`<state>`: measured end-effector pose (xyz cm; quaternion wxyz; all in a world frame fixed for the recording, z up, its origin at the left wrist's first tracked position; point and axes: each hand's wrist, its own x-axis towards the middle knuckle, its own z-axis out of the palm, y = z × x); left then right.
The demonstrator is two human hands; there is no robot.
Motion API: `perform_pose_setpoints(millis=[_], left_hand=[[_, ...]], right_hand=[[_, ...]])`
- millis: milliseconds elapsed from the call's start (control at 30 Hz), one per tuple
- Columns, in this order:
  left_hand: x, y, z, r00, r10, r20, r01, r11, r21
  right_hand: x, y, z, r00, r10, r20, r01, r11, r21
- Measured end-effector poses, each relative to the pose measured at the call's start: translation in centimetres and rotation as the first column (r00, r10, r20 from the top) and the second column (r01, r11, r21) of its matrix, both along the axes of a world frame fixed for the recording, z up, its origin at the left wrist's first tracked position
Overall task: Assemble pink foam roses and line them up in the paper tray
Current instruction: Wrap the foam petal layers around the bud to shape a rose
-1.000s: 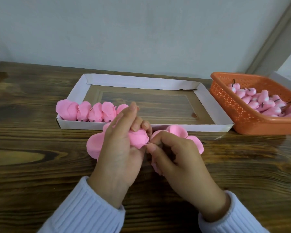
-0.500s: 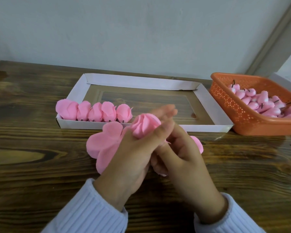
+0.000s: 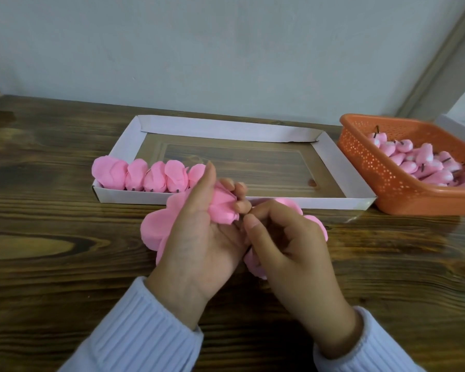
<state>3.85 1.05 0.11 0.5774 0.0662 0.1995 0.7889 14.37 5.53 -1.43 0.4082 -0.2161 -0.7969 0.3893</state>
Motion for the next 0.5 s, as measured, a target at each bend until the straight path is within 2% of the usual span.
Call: perform_pose_setpoints(millis=[200, 333, 500], left_hand=[[-0.32, 0.02, -0.03, 1.0, -0.008, 0.013, 0.007, 0.996, 0.088], [-0.42, 0.21, 0.02, 0.994, 0.057, 0.089, -0.06, 0.997, 0.037], [-0.78, 0.09, 0.01, 0.993, 0.057, 0.108, -0.061, 0.997, 0.036]], right_hand=[[0.1, 0.11, -0.1, 1.0, -0.002, 0.019, 0.002, 1.0, -0.003], [0.13, 0.06, -0.16, 1.0, 0.017, 0.013, -0.017, 1.0, -0.013], [0.14, -0.02, -0.35, 0.999, 0.038, 0.021, -0.038, 0.999, -0.013]])
